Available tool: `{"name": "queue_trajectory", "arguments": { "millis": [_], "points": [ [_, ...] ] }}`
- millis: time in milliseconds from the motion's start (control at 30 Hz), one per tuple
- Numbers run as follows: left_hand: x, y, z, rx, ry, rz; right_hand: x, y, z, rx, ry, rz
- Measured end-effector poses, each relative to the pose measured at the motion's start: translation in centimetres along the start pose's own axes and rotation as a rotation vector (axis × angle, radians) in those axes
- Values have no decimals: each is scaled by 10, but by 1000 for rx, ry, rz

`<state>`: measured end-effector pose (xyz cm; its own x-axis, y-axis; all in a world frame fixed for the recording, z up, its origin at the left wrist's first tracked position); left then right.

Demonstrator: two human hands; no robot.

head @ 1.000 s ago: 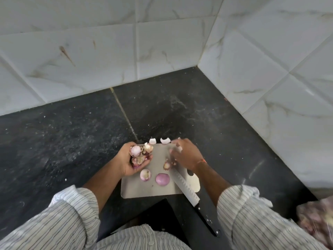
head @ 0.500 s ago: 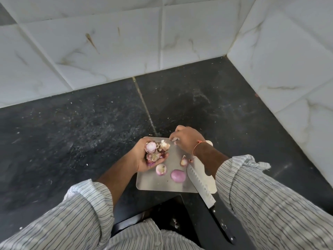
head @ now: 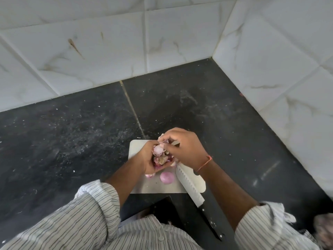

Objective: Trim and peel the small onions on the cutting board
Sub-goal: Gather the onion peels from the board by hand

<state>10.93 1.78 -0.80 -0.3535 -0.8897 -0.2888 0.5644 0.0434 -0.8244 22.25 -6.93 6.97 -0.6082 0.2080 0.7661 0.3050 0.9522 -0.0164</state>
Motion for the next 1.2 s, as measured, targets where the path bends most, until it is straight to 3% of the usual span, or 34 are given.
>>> {"name": "queue_trajectory", "arguments": {
  "millis": [200, 300, 400, 533, 633, 733, 833, 1033, 1200],
  "points": [
    [12, 10, 24, -42, 23, 3, -9, -25, 23, 114, -354, 16],
    [19, 13, 28, -83, 22, -3, -15, -30, 29, 140, -578, -65],
    [29, 11, 29, -104, 15, -15, -28, -35, 38, 176, -645, -11],
    [37, 11, 21, -125, 37, 6, -29, -32, 56, 423, -601, 77],
    [38, 11, 21, -73, -12, 10, -15, -46, 41, 239, -489, -2],
    [34, 10, 22, -45, -79, 22, 1, -51, 35, 203, -421, -10],
    [32, 9, 24, 11, -128, 41, 9, -53, 25, 22, -301, -58],
    [25, 7, 29, 69, -234, 10, -28, -54, -20, -299, 210, 232],
    [21, 6, 31, 138, -277, 0, -78, -47, -15, -251, 252, 444]
  ]
}}
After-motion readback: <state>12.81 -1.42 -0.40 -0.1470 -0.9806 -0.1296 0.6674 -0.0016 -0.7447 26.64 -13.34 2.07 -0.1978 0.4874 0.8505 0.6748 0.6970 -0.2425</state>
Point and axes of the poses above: each hand's wrist, its own y-axis towards the middle knuckle, its own z-axis out of the palm, x = y × z, the point moved 3 cm from there along y, towards the middle knuckle, and after that the axes turned 5 degrees about x, right-handed, at the moved point
